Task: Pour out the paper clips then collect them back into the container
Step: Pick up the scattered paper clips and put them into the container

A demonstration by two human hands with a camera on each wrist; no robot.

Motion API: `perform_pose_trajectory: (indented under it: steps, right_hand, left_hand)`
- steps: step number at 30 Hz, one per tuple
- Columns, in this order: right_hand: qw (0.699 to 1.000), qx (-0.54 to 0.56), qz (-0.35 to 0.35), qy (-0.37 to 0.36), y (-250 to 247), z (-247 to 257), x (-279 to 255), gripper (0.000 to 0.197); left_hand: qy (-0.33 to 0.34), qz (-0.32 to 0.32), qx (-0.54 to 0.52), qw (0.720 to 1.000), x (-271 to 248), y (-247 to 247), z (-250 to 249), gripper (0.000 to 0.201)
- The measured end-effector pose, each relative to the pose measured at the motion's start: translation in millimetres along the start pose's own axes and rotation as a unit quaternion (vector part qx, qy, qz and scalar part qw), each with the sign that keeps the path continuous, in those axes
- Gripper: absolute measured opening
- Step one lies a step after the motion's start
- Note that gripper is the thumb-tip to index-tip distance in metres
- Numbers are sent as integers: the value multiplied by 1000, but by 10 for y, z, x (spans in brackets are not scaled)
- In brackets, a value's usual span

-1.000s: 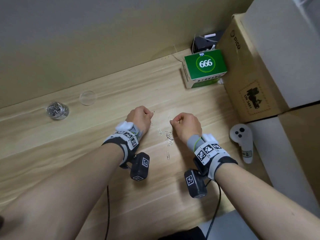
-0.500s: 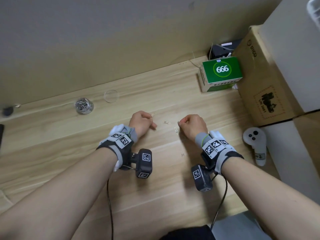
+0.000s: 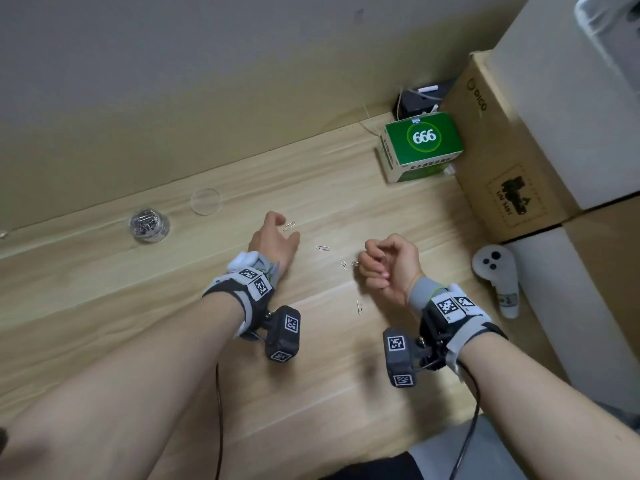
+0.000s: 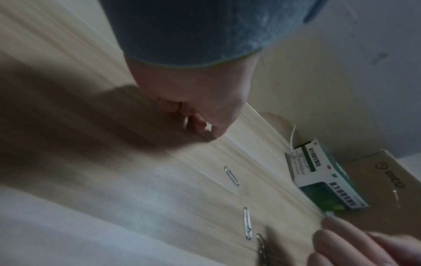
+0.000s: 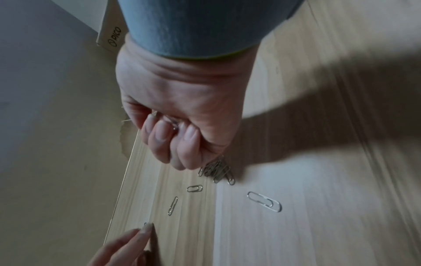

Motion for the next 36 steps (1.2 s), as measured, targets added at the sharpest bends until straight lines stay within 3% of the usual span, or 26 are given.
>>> perform_pose_trajectory:
  steps: [3,6,8,12,15,18,20,22,26,30,34,36]
  right_hand:
    - [999,-1,-22,-24,-54,18,51,31]
    - [996,-36,-69,-47,-109,33,119,42]
    - [986,-86,-118,-77,-141,63,138,38]
    - [941,-196,-231,-148,-203,123,121,35]
    - [898,-287,-277,-188,-235,168,114,30]
    - [878,-344,-288,-169,-277,136,145,22]
    - [862,-388,-288,-156,-290,114,136,28]
    - [841,-437,-282,-150,-288,106,90,35]
    - [789,-524,-284,-152,-315,68,-27,36]
    - [736,-591,-294,-152,-362,-12,-82,18]
    - [716,-614,-304,-129,-370,-57,-76,18]
    - [744,-583,-301,-126,-359,-37,-84,19]
  left_hand:
    - [38,-17,38,998,82,8,-23,28]
    - [31,-26,42,998,141,5,-49,15]
    - [21,-19,70,997,165,24,-81,14]
    - [12,29,164,986,172,58,-159,23]
    - [44,55,151,986,138,85,-209,29]
    - [48,61,57,995,81,133,-226,20]
    - [32,70,-34,996,32,158,-250,10]
    - [32,80,-71,994,-6,170,-290,16]
    - [60,108,28,992,-17,200,-330,31]
    - [112,139,100,979,-118,284,-373,23]
    - [103,135,85,982,-151,374,-399,26]
    - [86,118,61,987,-119,362,-406,26]
Point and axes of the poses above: each hand's wrist, its own x-axis towards the middle knuckle, its own y-axis out of the palm, z = x × y, the point moved 6 cm from there along x, towards the middle knuckle, and after that the axes turned 4 degrees about y, right-handed, at the moved point
